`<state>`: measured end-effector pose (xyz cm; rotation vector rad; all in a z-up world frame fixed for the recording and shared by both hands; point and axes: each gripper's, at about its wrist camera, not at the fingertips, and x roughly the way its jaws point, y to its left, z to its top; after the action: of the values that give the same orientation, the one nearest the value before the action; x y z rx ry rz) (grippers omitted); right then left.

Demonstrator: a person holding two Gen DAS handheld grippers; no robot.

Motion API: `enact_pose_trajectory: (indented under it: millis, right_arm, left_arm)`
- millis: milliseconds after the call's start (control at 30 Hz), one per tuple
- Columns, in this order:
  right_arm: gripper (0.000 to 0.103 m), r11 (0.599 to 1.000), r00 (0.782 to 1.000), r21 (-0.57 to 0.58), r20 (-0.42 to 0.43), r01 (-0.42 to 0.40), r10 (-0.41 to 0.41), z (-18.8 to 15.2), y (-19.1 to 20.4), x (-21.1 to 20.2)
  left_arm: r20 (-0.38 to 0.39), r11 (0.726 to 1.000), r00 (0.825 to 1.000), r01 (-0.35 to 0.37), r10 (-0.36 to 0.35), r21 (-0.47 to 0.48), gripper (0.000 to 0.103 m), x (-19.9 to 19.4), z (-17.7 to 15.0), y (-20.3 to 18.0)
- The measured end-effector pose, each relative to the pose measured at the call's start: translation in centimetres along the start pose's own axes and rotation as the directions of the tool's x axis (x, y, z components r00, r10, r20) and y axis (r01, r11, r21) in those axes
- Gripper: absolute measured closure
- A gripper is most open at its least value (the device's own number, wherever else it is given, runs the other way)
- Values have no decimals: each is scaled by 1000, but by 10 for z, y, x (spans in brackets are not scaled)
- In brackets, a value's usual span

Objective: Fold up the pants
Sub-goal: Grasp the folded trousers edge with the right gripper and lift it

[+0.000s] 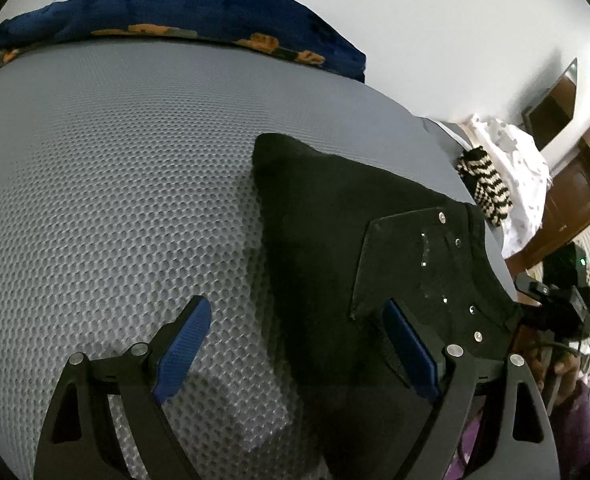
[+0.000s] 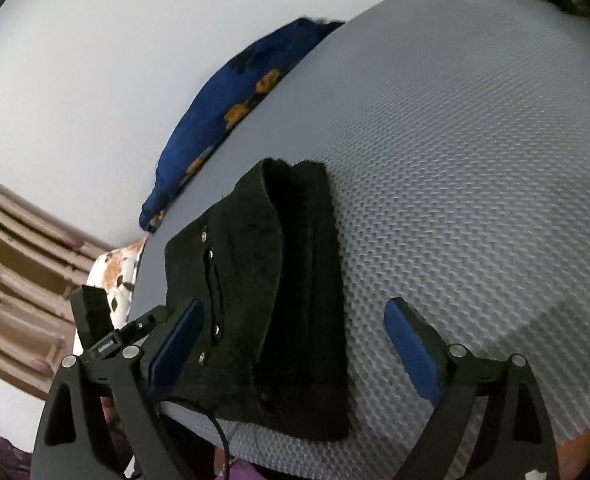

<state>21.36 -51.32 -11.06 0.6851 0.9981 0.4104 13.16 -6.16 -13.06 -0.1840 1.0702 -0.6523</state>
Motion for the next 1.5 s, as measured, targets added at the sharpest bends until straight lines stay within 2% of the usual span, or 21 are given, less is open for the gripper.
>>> enact_pose_trajectory:
  millis: [233, 400, 567, 633, 733, 800, 867, 967, 1000, 1033, 1067, 1200, 1267, 1367, 1500]
  right_arm:
    - [16, 998, 997, -64, -69, -26, 22, 16, 10, 29]
    - [16, 993, 995, -116, -93, -30, 19, 17, 16, 35]
    - [29, 985, 995, -162, -92, -55, 40, 9, 18, 31]
    - [37, 984, 995, -172, -100, -38, 21, 10, 14, 32]
    - [45, 987, 994, -155, -110, -39, 22, 13, 3, 32]
    - [44, 990, 991, -133, -131, -51, 33, 21, 1, 36]
    - [37, 989, 987, -127, -148, -74, 55, 25, 1, 39]
    - [35, 980, 986, -193, -164, -44, 12, 23, 12, 44]
    - [39, 975, 986, -219, -165, -29, -8, 21, 16, 45]
    - [50, 972, 986, -235, -168, -18, -22, 20, 19, 48]
    - [55, 967, 985, -255, -169, -1, -43, 18, 20, 49]
    - [67, 968, 987, -252, -151, 8, -47, 17, 17, 49]
    - [69, 972, 989, -235, -144, 2, -37, 18, 14, 48]
    - [71, 971, 990, -239, -135, 7, -41, 20, 16, 49]
    - [74, 974, 992, -227, -120, 11, -39, 19, 20, 51]
  left_arm:
    - [-26, 1000, 999, 21, -21, 23, 15, 10, 9, -5]
    - [-65, 984, 982, 176, -176, -14, 15, 23, 16, -7]
    - [-99, 980, 979, 183, -176, 71, 15, 27, 15, -20]
    - [-102, 981, 982, 169, -159, 97, 15, 28, 14, -24]
    - [-93, 982, 991, 107, -93, 153, 14, 29, 9, -34]
    - [-91, 978, 995, 64, -47, 197, 10, 31, 6, -43]
    - [-89, 978, 996, 48, -30, 204, 6, 31, 3, -45]
    - [-86, 978, 996, 24, -6, 207, 3, 34, 2, -50]
    - [-85, 978, 996, 16, 2, 208, 2, 34, 1, -51]
    - [-83, 978, 996, 7, 11, 209, 2, 34, 1, -52]
    - [-80, 978, 997, 0, 18, 210, 2, 34, 1, -53]
    - [-63, 975, 997, -20, 34, 221, 2, 33, -2, -54]
    - [-51, 973, 998, -31, 44, 229, 3, 31, -4, -55]
    - [-27, 968, 998, -44, 52, 246, 12, 28, -7, -58]
    - [6, 963, 996, -83, 84, 255, 34, 20, -8, -59]
